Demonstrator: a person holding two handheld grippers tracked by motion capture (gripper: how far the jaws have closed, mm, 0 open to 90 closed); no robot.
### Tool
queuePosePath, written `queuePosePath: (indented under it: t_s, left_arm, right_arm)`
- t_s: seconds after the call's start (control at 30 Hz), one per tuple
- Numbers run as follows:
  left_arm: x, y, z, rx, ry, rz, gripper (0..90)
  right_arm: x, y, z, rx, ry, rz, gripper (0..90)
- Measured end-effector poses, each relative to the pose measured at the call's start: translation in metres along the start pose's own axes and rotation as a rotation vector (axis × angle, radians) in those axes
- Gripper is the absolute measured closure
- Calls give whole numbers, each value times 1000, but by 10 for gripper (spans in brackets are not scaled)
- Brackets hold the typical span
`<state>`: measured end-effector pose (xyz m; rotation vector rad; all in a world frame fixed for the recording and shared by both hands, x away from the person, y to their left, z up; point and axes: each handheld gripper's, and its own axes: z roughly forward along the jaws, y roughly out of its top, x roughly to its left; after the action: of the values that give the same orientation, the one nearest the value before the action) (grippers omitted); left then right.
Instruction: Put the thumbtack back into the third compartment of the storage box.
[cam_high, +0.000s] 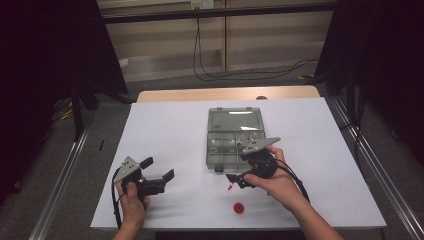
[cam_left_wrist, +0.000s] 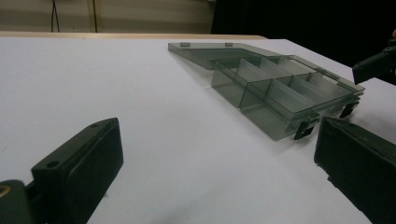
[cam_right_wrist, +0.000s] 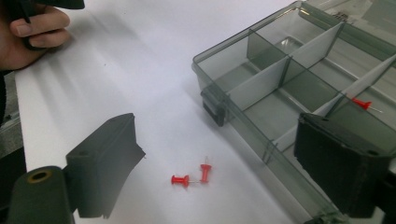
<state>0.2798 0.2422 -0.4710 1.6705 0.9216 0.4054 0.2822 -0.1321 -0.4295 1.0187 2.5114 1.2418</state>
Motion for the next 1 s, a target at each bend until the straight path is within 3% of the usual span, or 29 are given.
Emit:
queuePosePath:
  t_s: [0.5,0.53,0.67,0.9,1.0]
  left_arm:
    - [0,0,0,0,-1,0,12]
    - [0,0,0,-4,1,-5,12]
    - [0,0,0,0,-1,1,12]
    - [0,0,0,1,0,2,12]
    - [0,0,0,1,0,2,12]
  right_arm:
    - [6,-6,8,47,61,-7,468]
    - [7,-8,10,63,36,-13,536]
    - [6,-14,17,82,15,-2,634]
    - [3,-22,25,117,-22,17,700]
    - [1,-24,27,115,-3,23,730]
